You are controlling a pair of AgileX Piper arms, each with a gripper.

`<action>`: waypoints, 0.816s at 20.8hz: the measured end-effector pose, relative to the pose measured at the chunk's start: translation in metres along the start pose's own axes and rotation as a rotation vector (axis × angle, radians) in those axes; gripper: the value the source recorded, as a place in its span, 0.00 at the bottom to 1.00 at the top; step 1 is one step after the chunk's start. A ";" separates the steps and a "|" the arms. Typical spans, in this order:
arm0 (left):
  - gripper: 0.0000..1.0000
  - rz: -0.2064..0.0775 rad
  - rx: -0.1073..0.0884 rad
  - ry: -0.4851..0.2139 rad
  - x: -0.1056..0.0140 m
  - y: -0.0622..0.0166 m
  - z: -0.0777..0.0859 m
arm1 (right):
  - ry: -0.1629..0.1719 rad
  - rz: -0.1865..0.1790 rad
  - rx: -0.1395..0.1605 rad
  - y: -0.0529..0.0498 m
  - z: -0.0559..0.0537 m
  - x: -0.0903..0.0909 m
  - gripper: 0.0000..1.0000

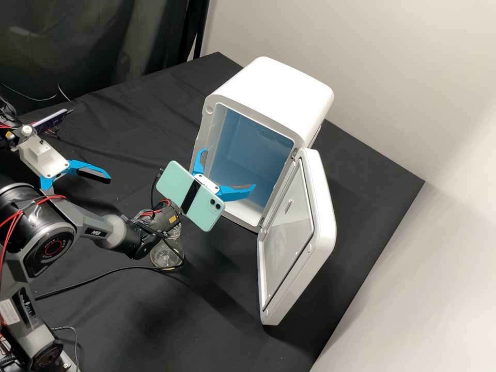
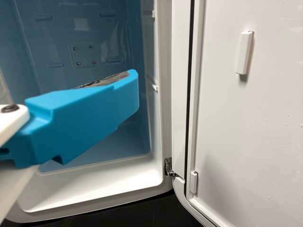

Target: Place the flask in the incubator

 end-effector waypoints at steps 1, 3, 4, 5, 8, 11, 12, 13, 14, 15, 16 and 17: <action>1.00 -0.003 -0.001 -0.001 0.000 -0.0006 0.000 | 0.000 0.000 0.000 0.000 0.000 0.000 1.00; 1.00 -0.007 -0.006 0.006 0.001 -0.0017 -0.001 | 0.000 0.000 0.000 0.000 0.000 0.000 1.00; 1.00 -0.006 -0.006 0.009 0.001 -0.0016 -0.001 | 0.000 0.000 0.000 0.000 0.000 0.000 1.00; 1.00 -0.005 -0.005 0.013 0.001 -0.0015 -0.001 | 0.000 0.000 0.000 0.000 0.000 0.000 1.00; 1.00 -0.011 -0.008 0.019 0.001 -0.0030 -0.002 | 0.000 0.000 0.002 0.000 0.000 0.000 1.00; 1.00 -0.007 -0.007 0.021 0.002 -0.0020 -0.003 | 0.010 0.007 0.003 -0.001 0.000 -0.002 1.00; 1.00 -0.006 -0.008 0.024 0.002 -0.0020 -0.003 | 0.016 0.013 0.000 0.000 0.002 -0.004 1.00; 1.00 -0.006 -0.008 0.026 0.002 -0.0019 -0.004 | 0.017 0.017 -0.006 0.001 0.005 -0.007 1.00; 1.00 -0.006 -0.008 0.026 0.002 -0.0019 -0.004 | 0.021 0.022 -0.012 0.003 0.007 -0.011 1.00; 1.00 -0.005 -0.009 0.029 0.001 -0.0018 -0.005 | 0.017 0.021 -0.010 0.004 0.010 -0.015 1.00; 1.00 -0.005 -0.009 0.029 0.001 -0.0018 -0.005 | 0.019 0.026 -0.004 0.005 0.012 -0.019 1.00; 1.00 -0.005 -0.010 0.031 0.001 -0.0018 -0.005 | 0.028 0.036 -0.009 0.008 0.013 -0.023 1.00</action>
